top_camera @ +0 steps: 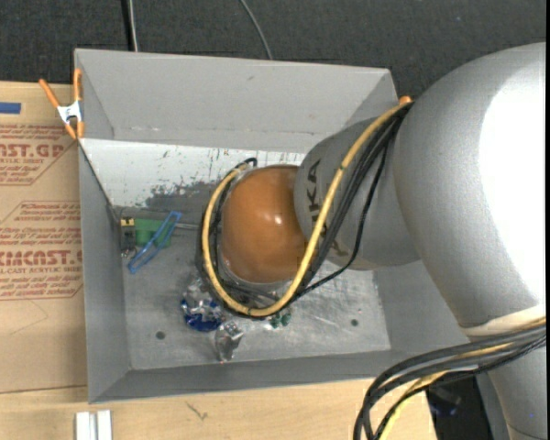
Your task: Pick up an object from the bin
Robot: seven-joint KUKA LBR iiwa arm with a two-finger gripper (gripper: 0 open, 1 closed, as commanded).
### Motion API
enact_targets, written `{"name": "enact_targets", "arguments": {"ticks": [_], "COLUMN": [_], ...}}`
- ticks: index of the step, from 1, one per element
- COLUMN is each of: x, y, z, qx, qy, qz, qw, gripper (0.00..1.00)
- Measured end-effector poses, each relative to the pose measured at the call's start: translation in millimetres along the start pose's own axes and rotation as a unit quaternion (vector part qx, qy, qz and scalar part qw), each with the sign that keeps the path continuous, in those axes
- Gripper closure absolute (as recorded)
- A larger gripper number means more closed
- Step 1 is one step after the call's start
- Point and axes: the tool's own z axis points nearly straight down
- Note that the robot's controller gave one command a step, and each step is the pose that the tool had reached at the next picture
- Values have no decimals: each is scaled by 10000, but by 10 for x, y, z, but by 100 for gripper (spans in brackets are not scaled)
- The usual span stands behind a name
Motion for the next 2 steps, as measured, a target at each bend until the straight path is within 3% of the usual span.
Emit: {"name": "enact_targets", "arguments": {"ticks": [1,2], "x": [-44,-190], "y": [-5,68], "z": [-31,-1366], "qx": [7,4], "qy": [-81,33], "qz": [6,-69], "qw": [10000,10000], "gripper": [100,100]}}
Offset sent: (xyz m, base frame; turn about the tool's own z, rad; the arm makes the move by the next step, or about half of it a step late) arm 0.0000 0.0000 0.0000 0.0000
